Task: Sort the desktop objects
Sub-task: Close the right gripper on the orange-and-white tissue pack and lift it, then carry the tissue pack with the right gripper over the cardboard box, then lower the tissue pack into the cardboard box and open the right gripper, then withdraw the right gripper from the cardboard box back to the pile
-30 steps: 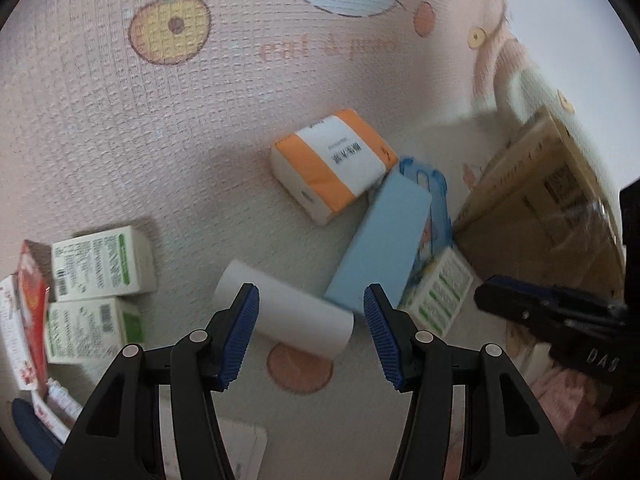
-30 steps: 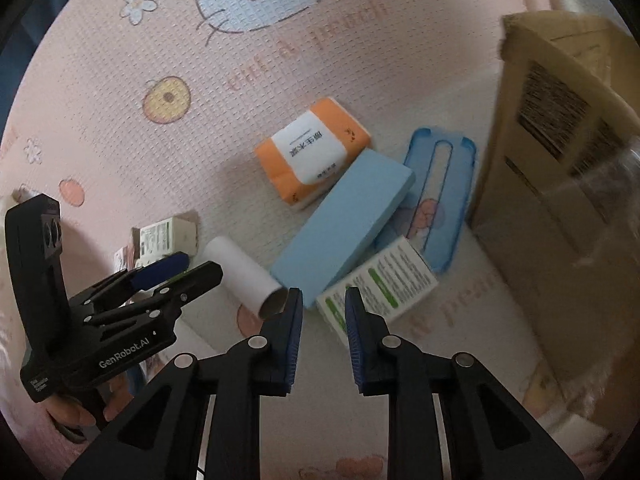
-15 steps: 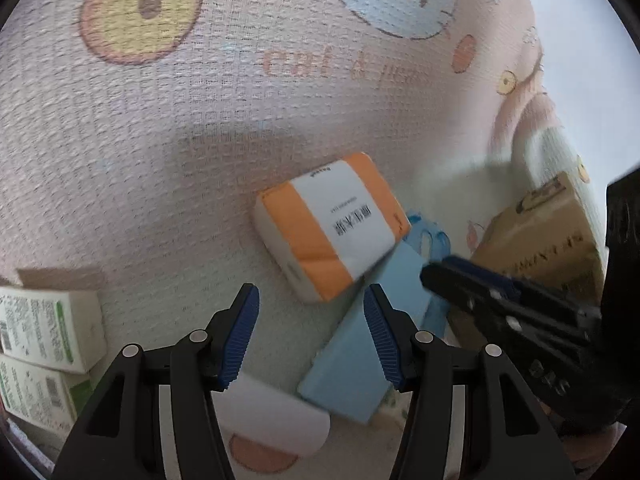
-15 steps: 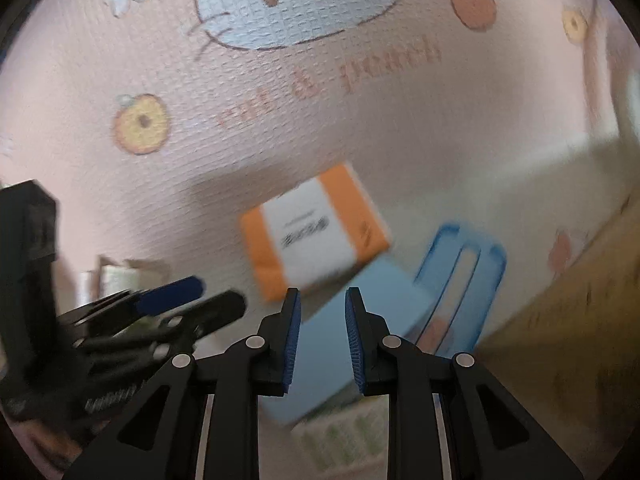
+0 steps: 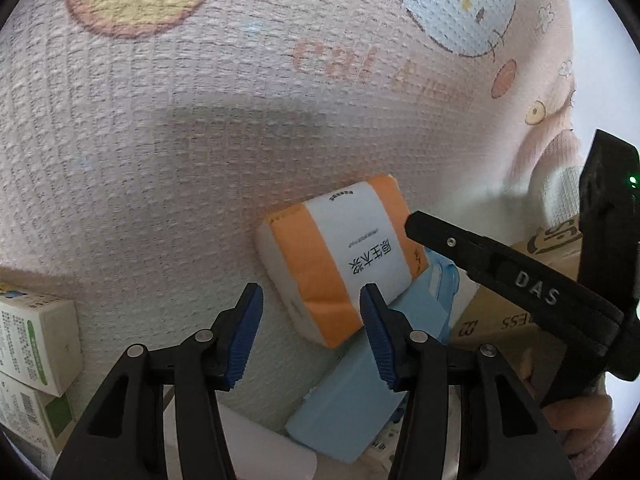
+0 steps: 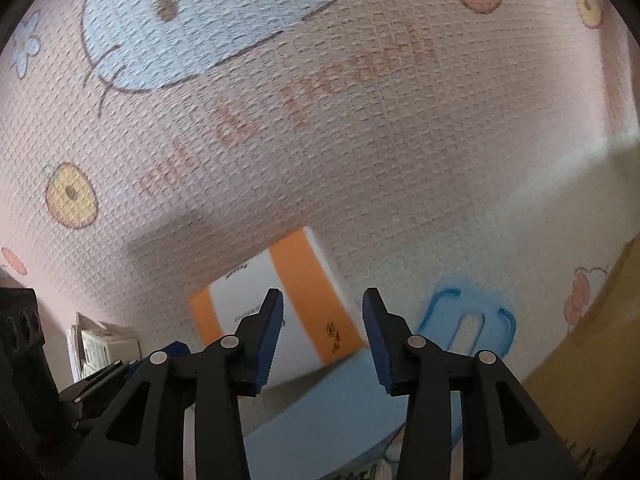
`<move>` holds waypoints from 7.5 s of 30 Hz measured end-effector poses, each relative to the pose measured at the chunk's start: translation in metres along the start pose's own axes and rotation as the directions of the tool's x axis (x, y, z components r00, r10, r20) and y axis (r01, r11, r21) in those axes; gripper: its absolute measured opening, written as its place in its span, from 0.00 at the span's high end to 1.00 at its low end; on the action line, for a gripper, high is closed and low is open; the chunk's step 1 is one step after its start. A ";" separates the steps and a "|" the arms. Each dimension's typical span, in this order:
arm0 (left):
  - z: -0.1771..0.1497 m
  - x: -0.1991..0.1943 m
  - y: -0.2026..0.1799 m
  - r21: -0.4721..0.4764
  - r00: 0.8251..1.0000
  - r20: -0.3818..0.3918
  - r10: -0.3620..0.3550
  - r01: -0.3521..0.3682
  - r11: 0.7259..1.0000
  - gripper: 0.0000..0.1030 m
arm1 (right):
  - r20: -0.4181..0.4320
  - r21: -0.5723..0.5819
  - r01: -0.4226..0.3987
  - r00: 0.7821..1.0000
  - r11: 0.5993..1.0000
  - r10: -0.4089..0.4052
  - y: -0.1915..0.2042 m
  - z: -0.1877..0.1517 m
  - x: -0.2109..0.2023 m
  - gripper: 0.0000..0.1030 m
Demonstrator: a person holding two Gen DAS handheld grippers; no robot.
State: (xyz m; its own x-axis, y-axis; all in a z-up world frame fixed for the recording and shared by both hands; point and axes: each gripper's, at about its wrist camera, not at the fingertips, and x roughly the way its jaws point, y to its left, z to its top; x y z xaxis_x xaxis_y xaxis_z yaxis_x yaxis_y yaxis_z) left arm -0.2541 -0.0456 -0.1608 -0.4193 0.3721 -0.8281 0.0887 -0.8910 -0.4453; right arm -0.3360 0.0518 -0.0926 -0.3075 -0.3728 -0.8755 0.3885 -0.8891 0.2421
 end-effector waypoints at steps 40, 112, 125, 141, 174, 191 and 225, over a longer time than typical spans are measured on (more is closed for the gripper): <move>-0.025 -0.024 0.059 -0.058 1.000 -0.006 0.016 -0.017 0.998 0.61 | -0.079 0.135 -0.235 0.966 0.963 0.246 0.037 -0.057 0.019 0.55; -0.024 0.079 -0.395 0.513 0.927 -0.365 -0.090 0.281 0.811 0.64 | 0.098 0.631 0.127 0.965 0.765 -0.242 -0.252 -0.109 -0.265 0.56; -0.023 0.111 -0.390 0.481 0.913 -0.405 -0.042 0.251 0.840 0.74 | -0.054 0.623 0.249 0.959 0.741 -0.277 -0.272 -0.093 -0.240 0.58; -0.044 0.075 -0.364 0.541 0.929 -0.368 0.039 0.179 0.822 0.98 | -0.048 0.528 0.255 0.961 0.810 -0.271 -0.229 -0.101 -0.259 0.48; -0.046 0.088 -0.373 0.597 0.904 -0.387 0.181 0.097 0.796 0.47 | -0.229 0.531 0.361 0.932 0.766 -0.280 -0.239 -0.095 -0.220 0.46; -0.065 -0.052 -0.321 0.503 0.977 -0.211 -0.009 0.117 0.857 0.40 | -0.013 0.427 0.362 0.919 0.828 -0.395 -0.136 -0.115 -0.297 0.36; -0.088 -0.180 0.056 0.271 0.916 0.147 0.374 -0.401 0.875 0.39 | -0.105 -0.102 -0.144 0.986 0.984 0.133 0.131 -0.107 -0.125 0.31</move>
State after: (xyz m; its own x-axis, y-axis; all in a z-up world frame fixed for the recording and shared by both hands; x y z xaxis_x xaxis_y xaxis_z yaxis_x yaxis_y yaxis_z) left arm -0.0940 -0.1396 -0.0672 -0.4834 -0.0304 -0.8749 0.0012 -0.9994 0.0341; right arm -0.1537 0.0103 0.0042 -0.1602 -0.4577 -0.8745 0.5156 -0.7943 0.3213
